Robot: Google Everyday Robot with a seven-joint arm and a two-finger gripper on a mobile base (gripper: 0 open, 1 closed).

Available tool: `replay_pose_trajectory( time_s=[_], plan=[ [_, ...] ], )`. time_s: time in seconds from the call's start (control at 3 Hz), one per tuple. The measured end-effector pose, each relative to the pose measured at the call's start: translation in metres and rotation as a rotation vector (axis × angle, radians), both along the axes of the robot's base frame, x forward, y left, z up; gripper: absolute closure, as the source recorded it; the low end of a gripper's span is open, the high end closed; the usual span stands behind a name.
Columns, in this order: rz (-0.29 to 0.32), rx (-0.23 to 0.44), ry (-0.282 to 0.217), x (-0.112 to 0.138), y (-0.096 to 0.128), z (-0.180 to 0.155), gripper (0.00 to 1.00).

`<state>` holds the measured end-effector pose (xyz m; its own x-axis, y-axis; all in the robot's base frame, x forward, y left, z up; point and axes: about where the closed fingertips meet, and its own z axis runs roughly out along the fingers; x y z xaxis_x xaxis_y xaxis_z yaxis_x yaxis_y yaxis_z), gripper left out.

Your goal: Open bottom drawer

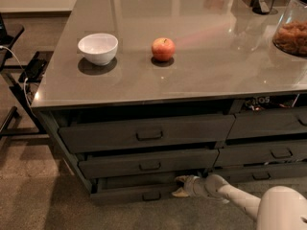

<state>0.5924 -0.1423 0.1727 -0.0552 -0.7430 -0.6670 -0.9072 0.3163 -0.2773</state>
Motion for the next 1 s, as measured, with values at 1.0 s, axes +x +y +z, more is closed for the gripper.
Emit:
replay_pose_trajectory(
  time_s=[1.0],
  plan=[
    [0.021,0.025,0.046,-0.055,-0.036,-0.010,0.33]
  ],
)
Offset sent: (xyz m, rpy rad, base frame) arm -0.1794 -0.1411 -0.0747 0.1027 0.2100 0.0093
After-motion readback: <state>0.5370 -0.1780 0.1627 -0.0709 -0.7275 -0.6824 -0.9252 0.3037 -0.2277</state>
